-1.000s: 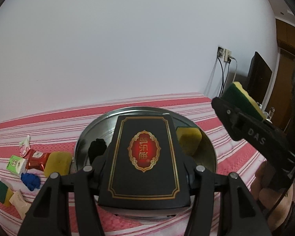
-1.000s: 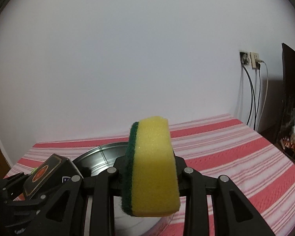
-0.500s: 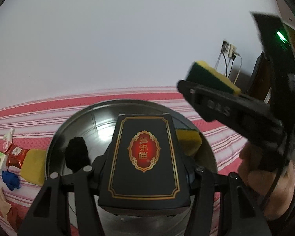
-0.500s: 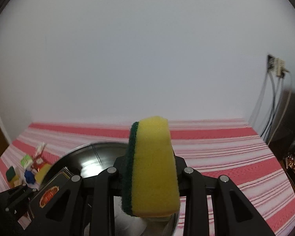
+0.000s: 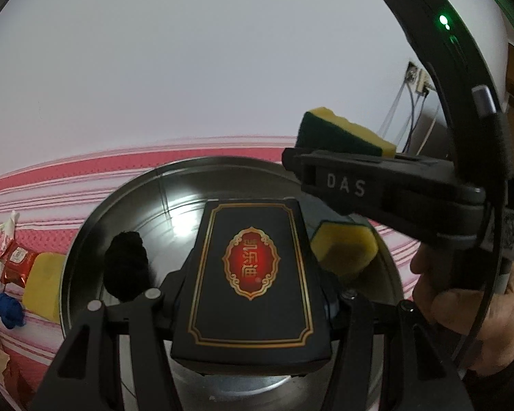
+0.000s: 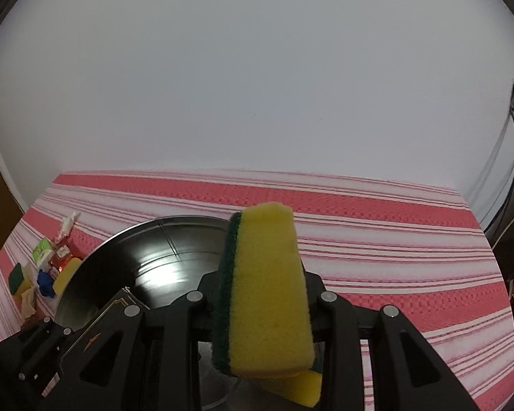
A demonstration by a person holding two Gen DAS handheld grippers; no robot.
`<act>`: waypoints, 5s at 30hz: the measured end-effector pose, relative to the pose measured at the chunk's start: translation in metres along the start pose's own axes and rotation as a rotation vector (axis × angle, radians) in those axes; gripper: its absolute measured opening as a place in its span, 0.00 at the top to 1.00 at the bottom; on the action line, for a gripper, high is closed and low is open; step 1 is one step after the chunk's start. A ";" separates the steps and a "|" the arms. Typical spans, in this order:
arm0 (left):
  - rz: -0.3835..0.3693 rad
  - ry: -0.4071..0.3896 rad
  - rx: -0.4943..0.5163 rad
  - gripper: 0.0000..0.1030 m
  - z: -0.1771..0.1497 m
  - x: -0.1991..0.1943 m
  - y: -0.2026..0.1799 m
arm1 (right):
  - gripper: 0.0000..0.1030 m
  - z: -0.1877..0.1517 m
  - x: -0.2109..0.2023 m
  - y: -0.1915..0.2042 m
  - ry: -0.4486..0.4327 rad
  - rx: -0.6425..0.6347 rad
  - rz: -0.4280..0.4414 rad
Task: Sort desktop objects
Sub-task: 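Carry the box and sponge over the tin and release both inside, then move both open grippers back toward the remaining objects, then grasp the brown snack packet with the right gripper while the left gripper grasps the green-backed sponge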
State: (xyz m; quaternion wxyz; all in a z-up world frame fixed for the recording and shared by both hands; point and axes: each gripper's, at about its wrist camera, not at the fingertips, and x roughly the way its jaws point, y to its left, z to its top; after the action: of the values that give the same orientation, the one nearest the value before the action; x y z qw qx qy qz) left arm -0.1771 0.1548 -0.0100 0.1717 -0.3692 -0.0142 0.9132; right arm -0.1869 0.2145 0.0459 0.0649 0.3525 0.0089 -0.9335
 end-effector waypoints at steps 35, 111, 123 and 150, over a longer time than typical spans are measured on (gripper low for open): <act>0.229 -0.182 0.030 0.01 -0.004 -0.069 0.015 | 0.27 -0.043 -0.082 0.019 -0.347 0.162 -0.051; 0.655 -0.155 -0.313 0.01 -0.126 -0.169 0.312 | 0.19 -0.126 -0.025 0.296 -0.002 -0.172 0.314; 0.622 -0.118 -0.350 0.01 -0.123 -0.166 0.318 | 0.34 -0.126 0.010 0.318 0.151 -0.247 0.251; 0.680 0.127 -0.395 0.17 -0.064 -0.059 0.326 | 0.62 -0.099 -0.019 0.273 -0.081 -0.145 0.369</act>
State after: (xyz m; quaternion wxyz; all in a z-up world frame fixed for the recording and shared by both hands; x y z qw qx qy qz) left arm -0.1929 -0.1770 -0.0664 -0.2143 -0.4343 -0.0560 0.8731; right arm -0.0731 -0.0477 -0.0080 0.2605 0.3046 0.0085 -0.9161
